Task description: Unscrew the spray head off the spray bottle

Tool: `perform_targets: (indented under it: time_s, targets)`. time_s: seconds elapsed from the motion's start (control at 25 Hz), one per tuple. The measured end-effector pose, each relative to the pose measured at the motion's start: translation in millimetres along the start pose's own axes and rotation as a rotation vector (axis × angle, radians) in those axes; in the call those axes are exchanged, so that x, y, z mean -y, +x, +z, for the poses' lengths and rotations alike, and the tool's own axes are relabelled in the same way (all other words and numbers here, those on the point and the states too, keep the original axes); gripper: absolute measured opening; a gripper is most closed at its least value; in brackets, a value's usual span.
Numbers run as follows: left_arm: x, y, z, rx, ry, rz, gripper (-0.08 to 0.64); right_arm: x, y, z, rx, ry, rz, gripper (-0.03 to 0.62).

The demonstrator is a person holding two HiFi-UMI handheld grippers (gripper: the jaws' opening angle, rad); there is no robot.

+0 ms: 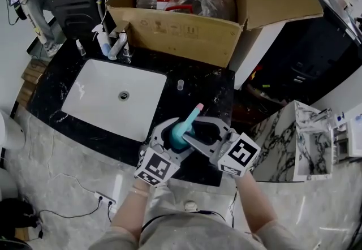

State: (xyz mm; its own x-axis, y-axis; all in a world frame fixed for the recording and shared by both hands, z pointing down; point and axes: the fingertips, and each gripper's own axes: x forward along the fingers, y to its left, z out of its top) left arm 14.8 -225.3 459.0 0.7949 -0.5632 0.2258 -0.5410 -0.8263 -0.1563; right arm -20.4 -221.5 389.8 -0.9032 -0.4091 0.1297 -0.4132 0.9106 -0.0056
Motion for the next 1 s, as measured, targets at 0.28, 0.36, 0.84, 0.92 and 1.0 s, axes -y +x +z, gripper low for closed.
perform_targets:
  time_s: [0.28, 0.36, 0.84, 0.92, 1.0]
  targets:
    - [1, 0, 0, -0.014, 0.003, 0.041, 0.377, -7, -3, 3, 0.032, -0.094, -0.304, 0.219]
    - [1, 1, 0, -0.018, 0.003, 0.063, 0.377, -6, 2, 1, 0.006, -0.094, -0.377, 0.202]
    - [5, -2, 0, 0.005, -0.002, 0.043, 0.376, -5, 0, 2, 0.023, -0.010, -0.251, 0.138]
    - [7, -3, 0, 0.008, 0.003, 0.020, 0.376, -7, -1, 2, 0.026, -0.025, -0.164, 0.138]
    - [10, -3, 1, 0.009, 0.008, -0.002, 0.376, -9, -3, 1, 0.033, -0.034, -0.061, 0.138]
